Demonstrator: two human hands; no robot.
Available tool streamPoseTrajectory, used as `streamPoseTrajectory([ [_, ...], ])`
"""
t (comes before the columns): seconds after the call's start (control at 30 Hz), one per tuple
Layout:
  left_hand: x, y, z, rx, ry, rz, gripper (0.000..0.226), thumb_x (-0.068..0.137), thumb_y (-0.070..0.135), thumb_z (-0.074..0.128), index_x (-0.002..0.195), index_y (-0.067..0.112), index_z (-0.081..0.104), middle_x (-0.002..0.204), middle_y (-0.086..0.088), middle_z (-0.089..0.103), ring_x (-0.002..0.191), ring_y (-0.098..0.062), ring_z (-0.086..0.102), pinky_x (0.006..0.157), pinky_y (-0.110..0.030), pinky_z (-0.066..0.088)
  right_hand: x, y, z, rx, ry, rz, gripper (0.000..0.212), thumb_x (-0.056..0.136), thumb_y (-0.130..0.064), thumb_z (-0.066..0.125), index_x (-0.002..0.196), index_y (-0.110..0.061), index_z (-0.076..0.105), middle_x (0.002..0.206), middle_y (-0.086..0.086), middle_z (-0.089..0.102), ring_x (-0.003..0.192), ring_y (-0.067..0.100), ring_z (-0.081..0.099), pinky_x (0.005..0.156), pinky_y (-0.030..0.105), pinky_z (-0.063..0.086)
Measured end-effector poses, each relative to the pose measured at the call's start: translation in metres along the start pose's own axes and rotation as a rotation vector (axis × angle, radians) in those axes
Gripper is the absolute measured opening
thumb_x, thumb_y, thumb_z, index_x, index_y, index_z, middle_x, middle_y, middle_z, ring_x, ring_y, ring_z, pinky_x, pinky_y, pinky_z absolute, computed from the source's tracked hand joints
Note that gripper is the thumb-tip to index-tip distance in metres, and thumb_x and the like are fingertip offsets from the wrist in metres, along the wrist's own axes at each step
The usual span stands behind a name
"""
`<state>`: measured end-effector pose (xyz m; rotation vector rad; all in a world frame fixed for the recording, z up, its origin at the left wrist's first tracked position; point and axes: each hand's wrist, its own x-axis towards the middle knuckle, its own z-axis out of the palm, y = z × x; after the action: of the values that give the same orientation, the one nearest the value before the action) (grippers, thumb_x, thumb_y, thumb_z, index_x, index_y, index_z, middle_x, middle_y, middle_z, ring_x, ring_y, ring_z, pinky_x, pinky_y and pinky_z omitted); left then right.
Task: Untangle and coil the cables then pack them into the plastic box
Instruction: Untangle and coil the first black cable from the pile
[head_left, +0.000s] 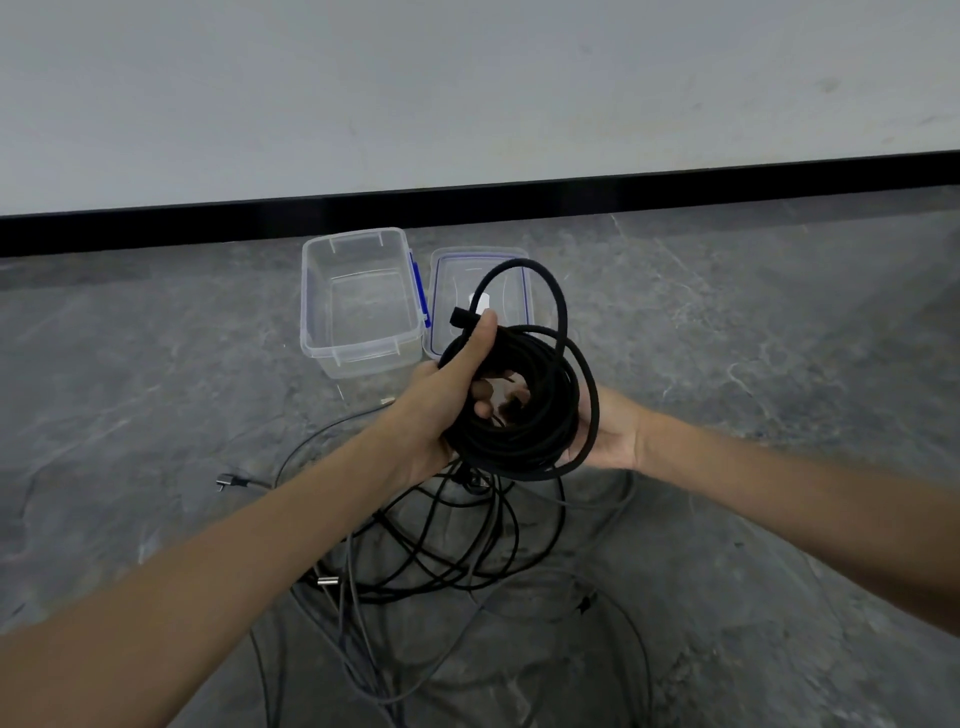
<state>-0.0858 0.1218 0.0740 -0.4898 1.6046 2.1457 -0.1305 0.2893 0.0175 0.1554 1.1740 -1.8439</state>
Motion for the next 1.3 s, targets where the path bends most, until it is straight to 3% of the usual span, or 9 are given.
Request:
streamPoseTrajectory([
  [0.1, 0.001, 0.000, -0.003, -0.030, 0.054, 0.017, 0.053, 0.082, 0.060, 0.060, 0.095, 0.009, 0.069, 0.053, 0.007, 0.037, 0.042, -0.005, 0.037, 0.042, -0.017, 0.040, 0.001, 0.007, -0.006, 0.068, 0.041, -0.022, 0.025, 0.095, 0.000, 0.041, 0.091, -0.005, 0.064, 0.083, 0.007, 0.066, 0.070, 0.016, 0.067, 0.065, 0.028, 0.058],
  [0.23, 0.000, 0.001, -0.004, -0.029, 0.047, 0.025, 0.048, 0.089, 0.056, 0.053, 0.082, 0.010, 0.068, 0.049, 0.007, 0.033, 0.040, -0.006, 0.035, 0.050, -0.021, 0.039, 0.005, 0.011, -0.015, 0.095, 0.111, -0.006, 0.032, 0.092, 0.011, 0.033, 0.093, -0.006, 0.060, 0.072, 0.006, 0.067, 0.063, 0.015, 0.067, 0.058, 0.027, 0.057],
  [0.33, 0.000, 0.003, 0.000, 0.001, 0.043, 0.066, 0.048, 0.092, 0.053, 0.049, 0.082, 0.010, 0.068, 0.049, 0.007, 0.034, 0.041, -0.007, 0.036, 0.050, -0.023, 0.037, 0.009, 0.013, -0.024, 0.063, 0.218, 0.005, 0.030, 0.096, 0.008, 0.033, 0.090, -0.008, 0.058, 0.064, 0.001, 0.065, 0.055, 0.011, 0.064, 0.052, 0.023, 0.053],
  [0.43, 0.004, 0.005, 0.000, -0.020, 0.097, 0.111, 0.043, 0.092, 0.048, 0.050, 0.076, 0.013, 0.068, 0.050, 0.006, 0.035, 0.041, -0.008, 0.037, 0.049, -0.023, 0.036, 0.017, 0.013, -0.042, -0.003, 0.411, 0.011, 0.019, 0.098, 0.000, 0.041, 0.095, -0.009, 0.058, 0.071, 0.001, 0.064, 0.062, 0.009, 0.056, 0.055, 0.018, 0.052],
  [0.57, 0.009, 0.010, -0.008, -0.144, 0.173, 0.161, 0.037, 0.092, 0.044, 0.051, 0.082, 0.012, 0.067, 0.056, 0.005, 0.038, 0.040, -0.006, 0.036, 0.043, -0.020, 0.036, 0.017, 0.011, -0.060, -0.037, 0.605, 0.013, 0.022, 0.100, -0.003, 0.043, 0.082, -0.009, 0.054, 0.073, 0.005, 0.058, 0.061, 0.007, 0.046, 0.051, 0.015, 0.046],
  [0.83, 0.022, 0.025, -0.022, -0.248, 0.347, 0.228, 0.026, 0.089, 0.035, 0.057, 0.077, 0.013, 0.064, 0.081, -0.004, 0.053, 0.039, -0.005, 0.036, 0.039, -0.016, 0.037, 0.001, 0.001, -0.065, -0.053, 0.738, -0.024, 0.017, 0.100, -0.006, 0.047, 0.084, -0.006, 0.053, 0.073, 0.008, 0.058, 0.047, 0.005, 0.045, 0.039, 0.013, 0.042],
  [0.97, 0.027, 0.024, -0.036, -0.208, 0.495, 0.265, 0.024, 0.087, 0.034, 0.060, 0.080, 0.011, 0.064, 0.079, -0.005, 0.059, 0.040, -0.005, 0.039, 0.040, -0.016, 0.037, -0.004, 0.006, -0.052, -0.250, 0.824, -0.112, 0.008, 0.097, -0.007, 0.055, 0.091, -0.001, 0.057, 0.067, 0.008, 0.059, 0.039, 0.005, 0.047, 0.038, 0.016, 0.041],
  [1.13, 0.030, 0.014, -0.062, -0.121, 0.703, 0.338, 0.027, 0.089, 0.036, 0.059, 0.077, 0.013, 0.063, 0.066, -0.002, 0.056, 0.040, -0.006, 0.044, 0.048, -0.023, 0.041, -0.024, -0.003, -0.003, -0.670, 0.655, -0.406, 0.013, 0.091, -0.014, 0.064, 0.079, -0.015, 0.060, 0.058, 0.000, 0.057, 0.045, 0.008, 0.045, 0.050, 0.023, 0.038],
  [1.3, 0.029, -0.003, -0.050, -0.027, 0.660, 0.364, 0.027, 0.092, 0.036, 0.058, 0.079, 0.013, 0.063, 0.057, 0.001, 0.050, 0.038, -0.005, 0.046, 0.044, -0.019, 0.041, -0.046, -0.023, 0.053, -0.866, 0.403, -0.616, 0.005, 0.087, -0.019, 0.070, 0.086, -0.016, 0.073, 0.062, -0.004, 0.065, 0.055, 0.006, 0.056, 0.055, 0.019, 0.046],
])
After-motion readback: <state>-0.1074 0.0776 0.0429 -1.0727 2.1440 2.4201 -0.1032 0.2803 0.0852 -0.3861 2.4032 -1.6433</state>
